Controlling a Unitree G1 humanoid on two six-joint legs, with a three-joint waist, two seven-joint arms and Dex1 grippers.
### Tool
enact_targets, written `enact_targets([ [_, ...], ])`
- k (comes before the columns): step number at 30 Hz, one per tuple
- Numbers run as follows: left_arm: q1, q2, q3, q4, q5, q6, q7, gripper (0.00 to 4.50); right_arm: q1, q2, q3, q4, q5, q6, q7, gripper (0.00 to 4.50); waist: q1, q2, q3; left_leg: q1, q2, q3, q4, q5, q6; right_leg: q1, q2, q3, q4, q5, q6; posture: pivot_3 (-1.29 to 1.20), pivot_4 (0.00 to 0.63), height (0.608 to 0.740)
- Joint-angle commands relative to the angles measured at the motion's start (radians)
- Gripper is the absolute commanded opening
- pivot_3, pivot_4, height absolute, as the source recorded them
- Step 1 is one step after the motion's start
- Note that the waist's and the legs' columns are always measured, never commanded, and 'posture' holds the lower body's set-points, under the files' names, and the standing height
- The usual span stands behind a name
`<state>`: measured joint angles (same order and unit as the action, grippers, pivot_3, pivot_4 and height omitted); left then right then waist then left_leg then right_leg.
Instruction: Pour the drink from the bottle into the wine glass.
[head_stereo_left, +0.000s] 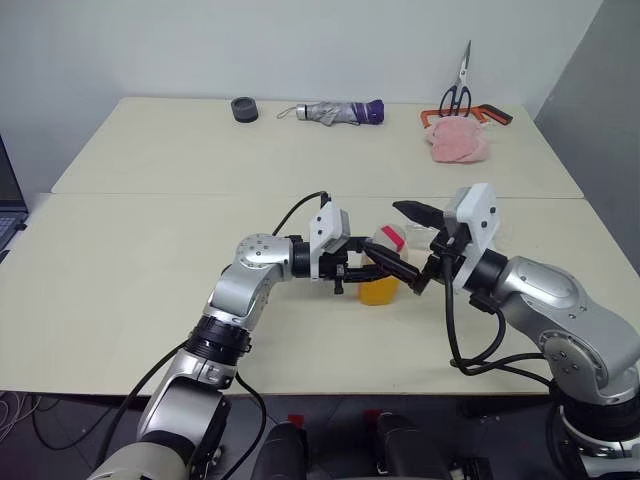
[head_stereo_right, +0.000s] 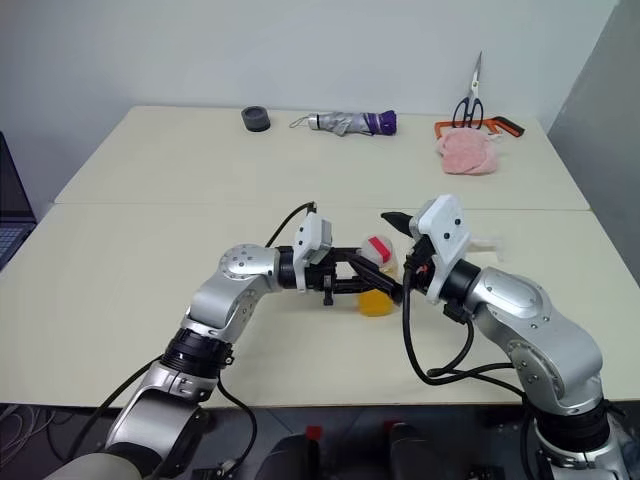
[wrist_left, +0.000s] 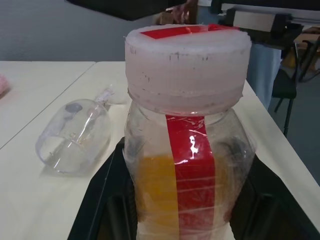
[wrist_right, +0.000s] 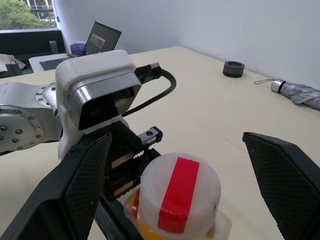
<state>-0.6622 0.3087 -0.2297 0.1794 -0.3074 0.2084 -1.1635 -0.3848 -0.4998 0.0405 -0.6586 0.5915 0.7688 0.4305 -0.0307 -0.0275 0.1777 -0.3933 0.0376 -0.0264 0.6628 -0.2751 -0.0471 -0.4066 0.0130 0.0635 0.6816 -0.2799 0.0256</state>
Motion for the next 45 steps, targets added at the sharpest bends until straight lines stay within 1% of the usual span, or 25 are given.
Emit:
enact_targets([
  [1, -0.030, -0.008, 0.014, -0.012, -0.004, -0.030, 0.001, 1.82, -0.009, 0.002, 0.002, -0.011, -0.025, -0.026, -0.006, 4.12, 0.000, 0.000, 0.000, 0.000, 0.000, 0.000, 0.000, 0.000, 0.000, 0.000, 0.000, 0.000, 0.000, 0.000, 0.000, 0.00, 0.150, 0.740],
  [2, -0.031, -0.008, 0.015, -0.010, -0.004, -0.031, 0.001, 1.82, -0.007, 0.000, 0.006, -0.010, -0.032, -0.026, -0.003, 3.88, 0.000, 0.000, 0.000, 0.000, 0.000, 0.000, 0.000, 0.000, 0.000, 0.000, 0.000, 0.000, 0.000, 0.000, 0.000, 0.00, 0.150, 0.740],
  [7, -0.033, -0.007, 0.019, -0.007, -0.002, -0.033, 0.005, 1.82, -0.006, 0.012, 0.009, -0.004, -0.045, -0.036, 0.007, 2.11, 0.000, 0.000, 0.000, 0.000, 0.000, 0.000, 0.000, 0.000, 0.000, 0.000, 0.000, 0.000, 0.000, 0.000, 0.000, 0.00, 0.150, 0.740],
  [8, -0.032, -0.006, 0.020, -0.008, -0.002, -0.033, 0.006, 1.82, -0.005, 0.014, 0.010, -0.004, -0.044, -0.040, 0.011, 1.86, 0.000, 0.000, 0.000, 0.000, 0.000, 0.000, 0.000, 0.000, 0.000, 0.000, 0.000, 0.000, 0.000, 0.000, 0.000, 0.00, 0.150, 0.740],
  [11, -0.026, -0.002, 0.020, -0.014, -0.004, -0.033, 0.005, 1.82, 0.000, 0.018, 0.012, 0.000, -0.039, -0.060, 0.033, 1.87, 0.000, 0.000, 0.000, 0.000, 0.000, 0.000, 0.000, 0.000, 0.000, 0.000, 0.000, 0.000, 0.000, 0.000, 0.000, 0.00, 0.150, 0.740],
  [14, -0.026, 0.002, 0.022, -0.019, -0.014, -0.027, -0.005, 1.82, 0.001, 0.009, 0.025, 0.036, -0.032, -0.115, 0.114, 1.87, 0.000, 0.000, 0.000, 0.000, 0.000, 0.000, 0.000, 0.000, 0.000, 0.000, 0.000, 0.000, 0.000, 0.000, 0.000, 0.00, 0.150, 0.740],
  [15, -0.029, 0.002, 0.022, -0.019, -0.019, -0.024, -0.011, 1.82, -0.003, -0.001, 0.032, 0.059, -0.033, -0.139, 0.158, 1.87, 0.000, 0.000, 0.000, 0.000, 0.000, 0.000, 0.000, 0.000, 0.000, 0.000, 0.000, 0.000, 0.000, 0.000, 0.000, 0.00, 0.150, 0.740],
  [17, -0.036, 0.002, 0.019, -0.022, -0.030, -0.018, -0.033, 1.82, -0.031, -0.049, 0.050, 0.130, -0.039, -0.199, 0.298, 1.87, 0.000, 0.000, 0.000, 0.000, 0.000, 0.000, 0.000, 0.000, 0.000, 0.000, 0.000, 0.000, 0.000, 0.000, 0.000, 0.00, 0.150, 0.740],
  [19, -0.043, 0.004, 0.012, -0.028, -0.041, -0.008, -0.063, 1.81, -0.083, -0.106, 0.065, 0.231, -0.053, -0.246, 0.441, 1.87, 0.000, 0.000, 0.000, 0.000, 0.000, 0.000, 0.000, 0.000, 0.000, 0.000, 0.000, 0.000, 0.000, 0.000, 0.000, 0.00, 0.150, 0.740],
  [21, -0.045, 0.010, 0.000, -0.033, -0.040, 0.001, -0.096, 1.81, -0.142, -0.146, 0.080, 0.345, -0.083, -0.291, 0.540, 1.87, -0.001, 0.000, 0.000, 0.000, 0.000, 0.000, 0.000, 0.000, 0.000, 0.000, 0.000, 0.000, 0.000, 0.000, 0.000, 0.00, 0.150, 0.740],
  [23, -0.046, 0.010, -0.006, -0.029, -0.032, -0.003, -0.110, 1.81, -0.194, -0.153, 0.083, 0.434, -0.101, -0.317, 0.583, 1.87, -0.002, 0.000, 0.000, 0.000, 0.000, 0.000, 0.001, 0.000, 0.000, 0.000, 0.000, -0.001, 0.000, 0.000, 0.000, 0.00, 0.150, 0.740],
  [26, -0.049, 0.003, -0.003, -0.017, -0.022, -0.013, -0.103, 1.81, -0.204, -0.176, 0.079, 0.453, -0.108, -0.322, 0.618, 1.87, 0.001, 0.000, 0.000, 0.000, 0.000, -0.001, 0.000, 0.000, 0.000, 0.000, 0.000, -0.001, 0.000, 0.000, 0.000, 0.00, 0.150, 0.740],
  [28, -0.049, -0.002, 0.002, -0.014, -0.021, -0.010, -0.092, 1.81, -0.186, -0.165, 0.047, 0.439, -0.106, -0.332, 0.577, 1.87, 0.002, 0.000, 0.000, -0.001, 0.000, -0.001, 0.001, 0.000, 0.001, 0.000, 0.000, -0.001, 0.000, 0.000, 0.000, 0.00, 0.150, 0.740],
  [30, -0.047, -0.002, 0.002, -0.017, -0.018, -0.009, -0.090, 1.81, -0.159, -0.155, 0.012, 0.403, -0.096, -0.326, 0.525, 2.60, 0.003, 0.000, 0.000, -0.001, -0.001, -0.001, 0.001, -0.001, 0.001, 0.000, -0.001, -0.001, 0.000, 0.000, 0.000, 0.00, 0.150, 0.740],
  [31, -0.045, -0.003, 0.004, -0.017, -0.017, -0.007, -0.086, 1.81, -0.131, -0.147, -0.019, 0.357, -0.081, -0.312, 0.483, 2.88, 0.003, 0.000, 0.000, -0.001, -0.001, -0.002, 0.001, -0.001, 0.001, 0.000, -0.002, -0.002, 0.000, 0.000, 0.000, 0.00, 0.150, 0.740],
  [35, -0.046, -0.012, 0.009, -0.009, -0.015, -0.004, -0.075, 1.81, -0.008, -0.108, -0.144, 0.118, 0.002, -0.211, 0.284, 4.23, 0.004, 0.000, 0.000, -0.003, -0.004, -0.005, 0.001, 0.000, 0.001, -0.001, -0.004, -0.001, 0.001, 0.000, 0.000, 0.00, 0.150, 0.740],
  [36, -0.049, -0.015, 0.011, -0.004, -0.015, -0.005, -0.072, 1.81, 0.030, -0.099, -0.164, 0.048, 0.031, -0.170, 0.234, 4.46, 0.005, 0.000, 0.000, -0.003, -0.005, -0.005, 0.001, 0.000, 0.001, -0.001, -0.005, -0.002, 0.001, 0.000, 0.000, 0.00, 0.150, 0.740],
  [38, -0.056, -0.022, 0.014, 0.008, -0.014, -0.006, -0.067, 1.81, 0.102, -0.066, -0.187, -0.075, 0.083, -0.094, 0.119, 4.50, 0.004, 0.000, 0.000, -0.004, -0.007, -0.006, 0.001, 0.000, 0.001, -0.001, -0.006, -0.002, 0.001, 0.000, 0.000, 0.00, 0.150, 0.740],
  [40, -0.065, -0.028, 0.014, 0.024, -0.011, -0.011, -0.066, 1.81, 0.145, -0.017, -0.163, -0.160, 0.091, -0.044, 0.008, 4.50, 0.003, 0.001, 0.000, -0.004, -0.007, -0.008, 0.002, 0.000, 0.001, -0.001, -0.006, -0.002, 0.001, 0.000, 0.000, 0.00, 0.150, 0.740],
  [42, -0.076, -0.038, 0.012, 0.044, -0.007, -0.018, -0.066, 1.81, 0.153, 0.038, -0.114, -0.206, 0.042, -0.001, -0.113, 4.50, -0.001, 0.001, 0.000, -0.004, -0.007, -0.008, 0.002, 0.000, 0.001, -0.001, -0.006, -0.002, 0.002, 0.000, 0.000, 0.00, 0.150, 0.740],
  [44, -0.088, -0.049, 0.011, 0.064, -0.003, -0.026, -0.067, 1.81, 0.151, 0.075, -0.059, -0.215, -0.038, 0.003, -0.198, 4.50, -0.001, 0.001, 0.000, -0.003, -0.007, -0.008, 0.002, 0.000, 0.001, 0.000, -0.006, -0.002, 0.003, 0.000, 0.001, 0.00, 0.150, 0.740],
  [45, -0.095, -0.055, 0.011, 0.075, -0.001, -0.030, -0.067, 1.81, 0.154, 0.085, -0.035, -0.216, -0.064, -0.001, -0.218, 4.50, -0.001, 0.001, 0.000, -0.003, -0.007, -0.008, 0.002, 0.000, 0.001, 0.000, -0.006, -0.003, 0.004, 0.000, 0.001, 0.00, 0.150, 0.740],
])
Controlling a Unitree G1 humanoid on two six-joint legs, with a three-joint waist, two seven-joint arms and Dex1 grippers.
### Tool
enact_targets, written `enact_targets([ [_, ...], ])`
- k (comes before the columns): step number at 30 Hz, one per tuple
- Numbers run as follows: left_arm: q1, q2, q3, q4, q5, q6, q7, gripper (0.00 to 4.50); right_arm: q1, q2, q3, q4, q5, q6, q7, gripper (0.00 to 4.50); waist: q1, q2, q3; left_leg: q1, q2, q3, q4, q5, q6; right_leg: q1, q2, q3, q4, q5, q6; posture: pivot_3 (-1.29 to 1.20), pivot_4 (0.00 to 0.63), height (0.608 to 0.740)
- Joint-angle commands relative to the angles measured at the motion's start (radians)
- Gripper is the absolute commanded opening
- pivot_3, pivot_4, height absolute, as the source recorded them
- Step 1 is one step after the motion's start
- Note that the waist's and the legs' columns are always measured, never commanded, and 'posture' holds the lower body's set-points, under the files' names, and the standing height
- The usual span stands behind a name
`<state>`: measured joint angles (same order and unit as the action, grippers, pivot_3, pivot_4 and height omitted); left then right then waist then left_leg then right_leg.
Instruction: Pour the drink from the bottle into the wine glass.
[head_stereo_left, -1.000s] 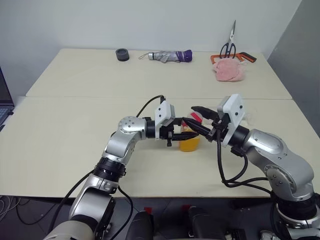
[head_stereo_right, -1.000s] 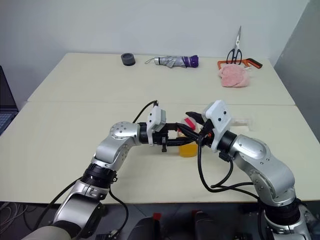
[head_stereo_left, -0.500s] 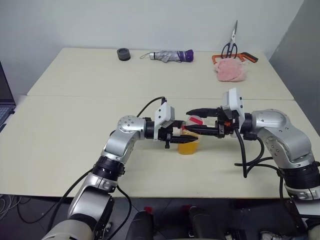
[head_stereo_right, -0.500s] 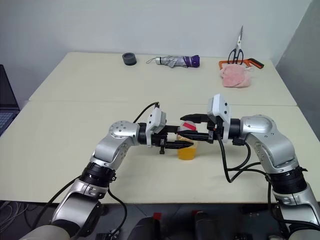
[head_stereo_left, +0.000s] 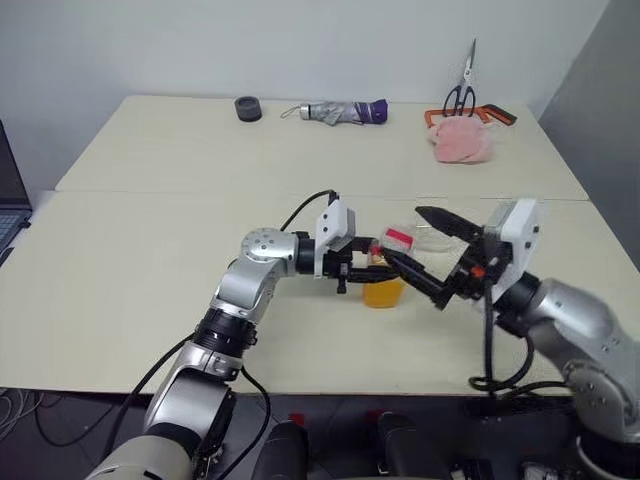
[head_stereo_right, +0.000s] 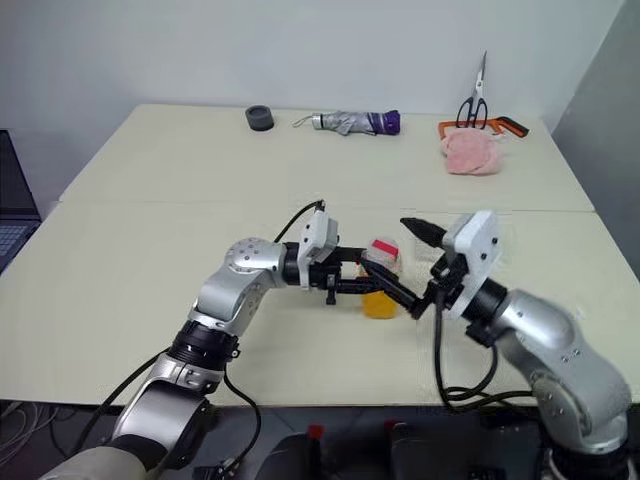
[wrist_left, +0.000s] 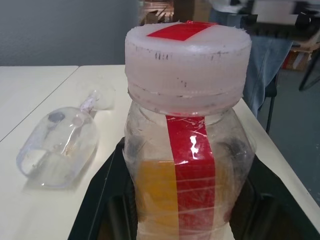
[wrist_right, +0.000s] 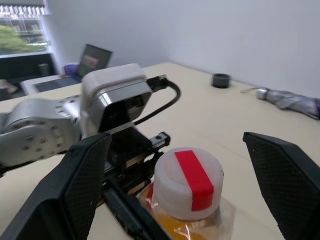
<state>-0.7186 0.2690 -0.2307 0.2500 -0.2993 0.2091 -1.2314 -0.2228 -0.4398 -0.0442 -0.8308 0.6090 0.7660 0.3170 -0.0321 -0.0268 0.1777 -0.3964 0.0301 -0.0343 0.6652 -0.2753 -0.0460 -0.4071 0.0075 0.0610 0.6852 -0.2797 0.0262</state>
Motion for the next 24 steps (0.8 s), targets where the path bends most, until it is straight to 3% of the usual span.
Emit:
enact_targets([
  [1, -0.045, -0.021, 0.012, 0.015, -0.008, -0.035, 0.000, 1.81, -0.007, 0.025, 0.078, -0.043, -0.119, -0.009, -0.117, 4.50, 0.001, 0.000, 0.000, 0.000, 0.000, 0.000, 0.000, 0.000, 0.000, 0.000, 0.000, 0.000, 0.000, 0.000, 0.000, 0.00, 0.150, 0.740],
  [11, -0.071, -0.042, 0.009, 0.065, 0.005, -0.071, -0.014, 1.81, 0.012, 0.099, 0.150, -0.010, -0.249, -0.052, -0.182, 4.50, 0.001, 0.000, 0.000, -0.001, 0.000, 0.000, -0.001, 0.000, 0.000, 0.000, 0.000, -0.002, -0.003, 0.000, 0.000, 0.00, 0.150, 0.740],
  [14, -0.069, -0.040, 0.009, 0.064, 0.006, -0.073, -0.014, 1.81, 0.013, 0.118, 0.149, -0.006, -0.247, -0.064, -0.174, 3.95, 0.001, 0.000, 0.000, -0.001, -0.001, 0.000, -0.001, 0.000, 0.000, 0.000, 0.000, -0.002, -0.003, 0.000, 0.000, 0.00, 0.150, 0.740],
  [20, -0.064, -0.032, 0.011, 0.059, 0.008, -0.072, -0.015, 1.81, 0.012, 0.132, 0.150, -0.002, -0.245, -0.086, -0.142, 1.92, 0.001, 0.000, 0.000, -0.001, 0.000, -0.001, -0.001, 0.000, 0.000, 0.000, 0.000, -0.003, -0.002, 0.000, 0.000, 0.00, 0.150, 0.740],
  [24, -0.063, -0.027, 0.011, 0.055, 0.005, -0.070, -0.020, 1.80, 0.018, 0.126, 0.138, 0.034, -0.185, -0.097, -0.058, 1.84, 0.001, 0.000, 0.000, -0.001, -0.001, -0.001, -0.001, 0.000, 0.000, 0.000, 0.000, -0.003, -0.002, 0.000, 0.000, 0.00, 0.150, 0.740],
])
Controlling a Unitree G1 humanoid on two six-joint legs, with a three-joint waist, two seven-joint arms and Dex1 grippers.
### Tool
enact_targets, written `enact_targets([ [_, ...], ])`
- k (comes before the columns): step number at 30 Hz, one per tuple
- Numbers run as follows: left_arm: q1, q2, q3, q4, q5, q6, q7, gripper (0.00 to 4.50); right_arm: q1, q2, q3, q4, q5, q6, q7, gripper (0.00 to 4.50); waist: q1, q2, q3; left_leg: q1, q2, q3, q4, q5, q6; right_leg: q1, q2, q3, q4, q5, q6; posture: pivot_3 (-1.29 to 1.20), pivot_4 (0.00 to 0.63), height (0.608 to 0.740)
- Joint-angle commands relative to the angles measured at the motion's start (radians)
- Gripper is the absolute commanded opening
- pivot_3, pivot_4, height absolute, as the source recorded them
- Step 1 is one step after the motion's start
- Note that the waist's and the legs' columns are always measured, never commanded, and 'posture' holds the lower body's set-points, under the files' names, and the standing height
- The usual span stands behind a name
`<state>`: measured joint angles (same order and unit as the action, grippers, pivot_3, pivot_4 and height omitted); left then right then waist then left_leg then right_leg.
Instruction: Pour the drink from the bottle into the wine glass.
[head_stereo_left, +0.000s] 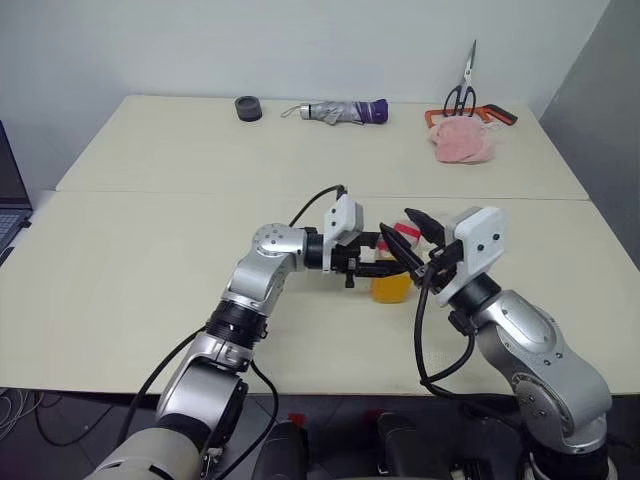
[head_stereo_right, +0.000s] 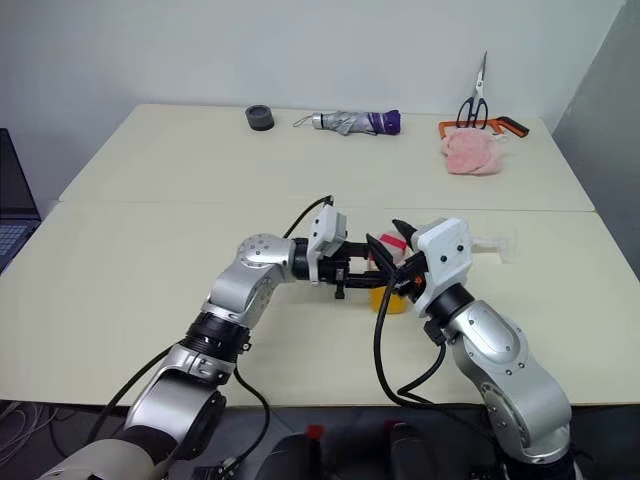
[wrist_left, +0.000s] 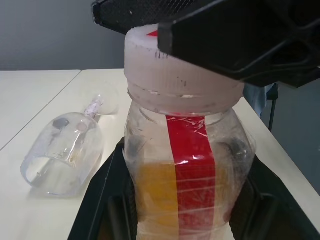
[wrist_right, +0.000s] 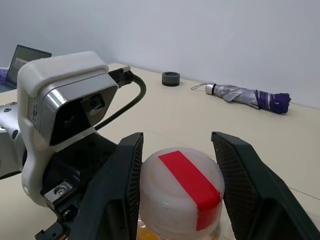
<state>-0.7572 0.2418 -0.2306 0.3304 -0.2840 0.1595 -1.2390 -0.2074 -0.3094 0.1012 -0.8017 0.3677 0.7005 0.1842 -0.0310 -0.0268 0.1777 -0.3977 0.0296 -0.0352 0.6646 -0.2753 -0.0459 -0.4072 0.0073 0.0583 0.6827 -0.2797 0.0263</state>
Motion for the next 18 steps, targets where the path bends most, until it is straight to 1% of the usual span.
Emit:
enact_targets([
  [1, -0.025, 0.001, 0.010, -0.029, -0.012, -0.019, -0.016, 1.80, -0.005, -0.025, -0.015, 0.041, 0.077, -0.050, 0.136, 1.84, 0.000, 0.000, 0.000, 0.000, 0.000, 0.000, 0.000, 0.000, 0.000, 0.000, 0.000, 0.000, 0.000, 0.000, 0.000, 0.00, 0.150, 0.740],
  [4, -0.032, 0.000, 0.010, -0.036, -0.017, -0.016, -0.034, 1.80, -0.064, -0.125, -0.031, 0.179, 0.117, -0.113, 0.352, 1.84, -0.001, 0.000, 0.000, 0.000, 0.000, 0.000, 0.000, 0.000, 0.000, 0.000, 0.000, 0.000, 0.000, 0.000, 0.000, 0.00, 0.150, 0.740],
  [7, -0.041, 0.002, 0.003, -0.042, -0.018, -0.023, -0.061, 1.80, -0.176, -0.275, -0.043, 0.370, 0.128, -0.168, 0.593, 1.84, -0.001, 0.000, 0.000, 0.001, 0.000, 0.001, 0.000, 0.000, 0.000, 0.001, 0.000, 0.000, 0.000, 0.000, 0.001, 0.00, 0.150, 0.740],
  [10, -0.045, 0.002, 0.002, -0.047, -0.017, -0.026, -0.075, 1.80, -0.287, -0.370, -0.044, 0.544, 0.133, -0.205, 0.761, 1.84, 0.000, 0.000, 0.000, 0.001, 0.000, 0.000, 0.000, 0.000, 0.000, 0.001, 0.000, -0.001, -0.001, 0.000, 0.000, 0.00, 0.150, 0.740],
  [13, -0.047, -0.001, 0.001, -0.048, -0.013, -0.030, -0.071, 1.80, -0.349, -0.415, -0.045, 0.652, 0.143, -0.209, 0.860, 1.84, 0.001, 0.001, 0.000, 0.000, 0.000, 0.000, 0.000, 0.000, 0.001, 0.001, 0.000, -0.002, -0.001, 0.000, 0.000, 0.00, 0.150, 0.740],
  [16, -0.042, -0.003, 0.005, -0.054, -0.008, -0.030, -0.060, 1.80, -0.343, -0.423, -0.053, 0.647, 0.149, -0.199, 0.868, 1.84, 0.002, 0.000, 0.000, -0.001, 0.000, -0.001, 0.000, 0.000, 0.001, 0.001, -0.001, -0.003, -0.001, 0.001, 0.000, 0.00, 0.150, 0.740],
  [18, -0.037, -0.002, 0.009, -0.059, -0.006, -0.024, -0.049, 1.80, -0.318, -0.393, -0.093, 0.615, 0.157, -0.188, 0.790, 2.57, 0.002, 0.000, 0.000, -0.001, -0.001, -0.002, 0.000, 0.000, 0.001, 0.001, -0.002, -0.003, -0.001, 0.001, 0.000, 0.00, 0.150, 0.740],
])
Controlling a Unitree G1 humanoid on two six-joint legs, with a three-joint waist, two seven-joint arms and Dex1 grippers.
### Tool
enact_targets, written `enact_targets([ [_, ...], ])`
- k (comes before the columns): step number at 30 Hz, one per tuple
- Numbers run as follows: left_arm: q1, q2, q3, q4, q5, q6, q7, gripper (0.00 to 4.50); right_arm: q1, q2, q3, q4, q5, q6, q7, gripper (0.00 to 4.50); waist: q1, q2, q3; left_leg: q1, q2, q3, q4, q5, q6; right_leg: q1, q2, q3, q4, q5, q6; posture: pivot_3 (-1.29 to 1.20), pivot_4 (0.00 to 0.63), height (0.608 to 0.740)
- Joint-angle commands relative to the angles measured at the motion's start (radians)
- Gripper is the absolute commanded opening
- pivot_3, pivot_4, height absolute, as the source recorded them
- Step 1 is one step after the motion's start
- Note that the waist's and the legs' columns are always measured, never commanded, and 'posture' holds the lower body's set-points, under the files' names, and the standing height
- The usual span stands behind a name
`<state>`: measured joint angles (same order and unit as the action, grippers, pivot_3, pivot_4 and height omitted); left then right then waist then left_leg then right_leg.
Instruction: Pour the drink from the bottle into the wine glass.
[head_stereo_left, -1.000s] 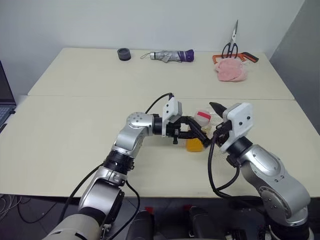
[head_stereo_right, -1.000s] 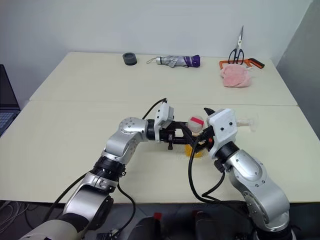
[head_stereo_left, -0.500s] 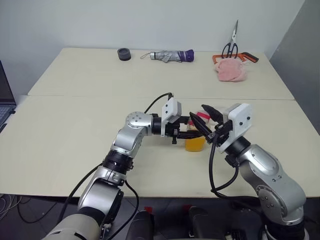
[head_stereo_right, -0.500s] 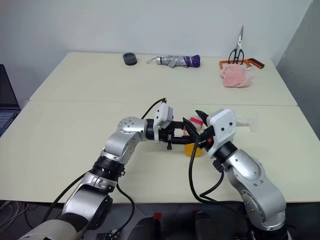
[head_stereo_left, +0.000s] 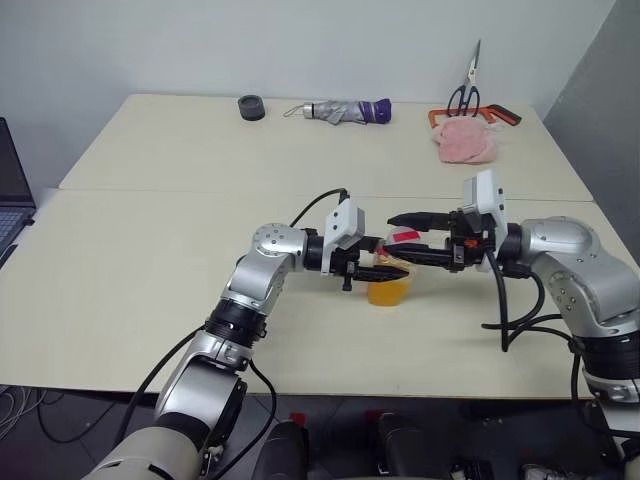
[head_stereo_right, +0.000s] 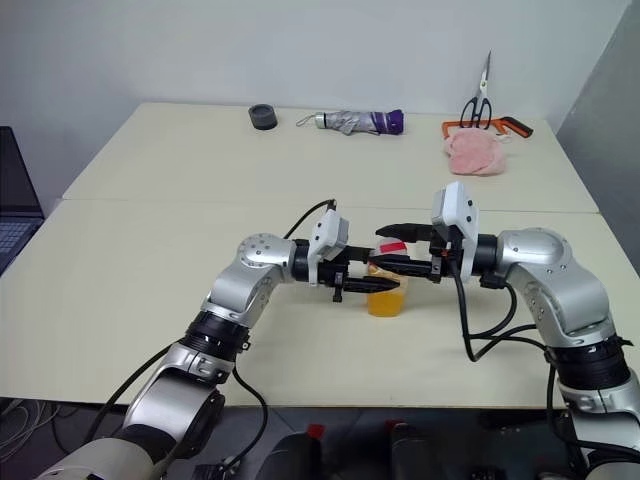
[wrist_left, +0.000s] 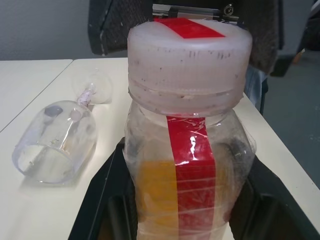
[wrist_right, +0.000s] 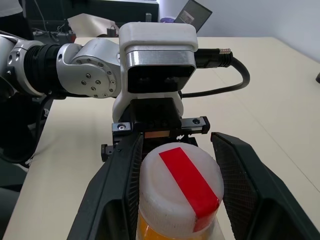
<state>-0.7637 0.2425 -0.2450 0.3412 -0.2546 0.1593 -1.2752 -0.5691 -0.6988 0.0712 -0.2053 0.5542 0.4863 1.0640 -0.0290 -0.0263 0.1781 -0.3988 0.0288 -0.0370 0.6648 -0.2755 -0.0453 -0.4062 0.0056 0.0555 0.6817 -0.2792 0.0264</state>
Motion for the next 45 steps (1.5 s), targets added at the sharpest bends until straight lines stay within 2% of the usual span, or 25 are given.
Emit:
enact_targets([
  [1, -0.029, -0.003, 0.024, -0.071, -0.034, -0.021, -0.007, 1.80, 0.066, 0.003, -0.084, -0.010, -0.028, 0.025, -0.121, 2.79, 0.001, 0.000, 0.000, 0.000, 0.000, -0.001, 0.000, 0.000, 0.000, 0.000, 0.000, 0.000, 0.000, 0.000, 0.000, 0.00, 0.150, 0.740],
  [4, -0.024, -0.003, 0.026, -0.071, -0.029, -0.018, 0.011, 1.80, 0.151, 0.031, -0.173, -0.140, -0.012, 0.034, -0.241, 3.96, 0.002, 0.000, 0.000, -0.001, -0.001, -0.002, 0.001, 0.000, 0.000, 0.000, -0.001, -0.002, 0.001, 0.000, 0.000, 0.00, 0.150, 0.740],
  [5, -0.025, -0.004, 0.027, -0.067, -0.026, -0.018, 0.020, 1.80, 0.197, 0.042, -0.213, -0.218, 0.025, 0.069, -0.288, 4.23, 0.003, 0.000, 0.000, -0.001, -0.001, -0.002, 0.001, 0.000, 0.000, 0.000, -0.001, -0.002, 0.001, 0.000, 0.000, 0.00, 0.150, 0.740],
  [7, -0.024, -0.008, 0.027, -0.063, -0.025, -0.019, 0.030, 1.80, 0.298, 0.068, -0.268, -0.398, 0.109, 0.152, -0.393, 4.25, 0.005, 0.000, 0.000, -0.002, -0.001, -0.003, 0.001, 0.000, 0.000, 0.000, -0.002, -0.003, 0.001, 0.000, 0.000, 0.00, 0.150, 0.740],
  [10, -0.022, -0.013, 0.025, -0.058, -0.021, -0.024, 0.033, 1.80, 0.387, 0.131, -0.265, -0.582, 0.156, 0.227, -0.557, 4.25, 0.002, 0.000, 0.000, -0.002, -0.001, -0.005, 0.000, 0.000, 0.000, 0.000, -0.003, -0.006, 0.001, 0.000, 0.000, 0.00, 0.150, 0.740],
  [15, -0.037, -0.034, 0.024, -0.031, -0.011, -0.029, 0.049, 1.80, 0.413, 0.296, -0.054, -0.689, -0.101, 0.238, -0.886, 4.25, -0.003, 0.001, 0.000, -0.001, 0.000, -0.007, 0.001, 0.001, -0.001, 0.001, 0.000, -0.006, 0.003, 0.000, 0.000, 0.00, 0.150, 0.740],
  [18, -0.039, -0.037, 0.019, -0.026, -0.009, -0.031, 0.041, 1.80, 0.382, 0.363, 0.051, -0.675, -0.238, 0.236, -1.005, 4.25, -0.003, 0.001, 0.000, -0.001, -0.001, -0.007, 0.002, 0.002, -0.002, 0.001, 0.000, -0.007, 0.005, 0.000, 0.000, 0.00, 0.150, 0.740],
  [22, -0.046, -0.038, 0.017, -0.017, -0.007, -0.036, 0.034, 1.80, 0.366, 0.432, 0.087, -0.656, -0.328, 0.217, -1.080, 4.25, -0.001, 0.001, 0.000, -0.001, -0.001, -0.008, 0.002, 0.002, -0.002, 0.001, 0.000, -0.008, 0.005, -0.001, 0.000, 0.00, 0.150, 0.740],
  [30, -0.048, -0.033, 0.017, -0.003, 0.000, -0.049, 0.031, 1.80, 0.375, 0.471, 0.104, -0.657, -0.378, 0.237, -1.078, 4.25, -0.001, 0.001, 0.000, -0.001, 0.000, -0.009, 0.001, 0.002, -0.002, 0.001, 0.000, -0.009, 0.004, -0.001, -0.001, 0.00, 0.150, 0.740],
  [33, -0.046, -0.032, 0.018, -0.002, 0.001, -0.049, 0.032, 1.80, 0.382, 0.482, 0.110, -0.663, -0.385, 0.236, -1.069, 3.62, -0.002, 0.001, 0.000, -0.001, 0.000, -0.009, 0.001, 0.002, -0.002, 0.001, 0.000, -0.009, 0.004, -0.001, -0.001, 0.00, 0.150, 0.740],
  [38, -0.043, -0.030, 0.019, -0.003, 0.003, -0.045, 0.032, 1.80, 0.386, 0.475, 0.119, -0.672, -0.387, 0.224, -1.032, 1.96, -0.002, 0.001, -0.001, -0.001, 0.000, -0.009, 0.001, 0.002, -0.002, 0.001, 0.000, -0.009, 0.004, -0.001, -0.001, 0.00, 0.150, 0.740],
  [41, -0.044, -0.027, 0.019, -0.002, 0.002, -0.042, 0.031, 1.79, 0.391, 0.467, 0.112, -0.667, -0.363, 0.203, -0.990, 1.91, -0.002, 0.001, 0.000, -0.001, 0.000, -0.009, 0.001, 0.002, -0.002, 0.001, 0.000, -0.009, 0.004, -0.001, -0.001, 0.00, 0.150, 0.740],
  [45, -0.048, -0.018, 0.023, -0.003, -0.004, -0.033, 0.018, 1.79, 0.395, 0.406, 0.023, -0.593, -0.214, 0.124, -0.773, 1.91, -0.002, 0.001, 0.000, -0.001, -0.001, -0.009, 0.001, 0.002, -0.002, 0.001, 0.000, -0.009, 0.004, -0.001, -0.001, 0.00, 0.150, 0.740],
])
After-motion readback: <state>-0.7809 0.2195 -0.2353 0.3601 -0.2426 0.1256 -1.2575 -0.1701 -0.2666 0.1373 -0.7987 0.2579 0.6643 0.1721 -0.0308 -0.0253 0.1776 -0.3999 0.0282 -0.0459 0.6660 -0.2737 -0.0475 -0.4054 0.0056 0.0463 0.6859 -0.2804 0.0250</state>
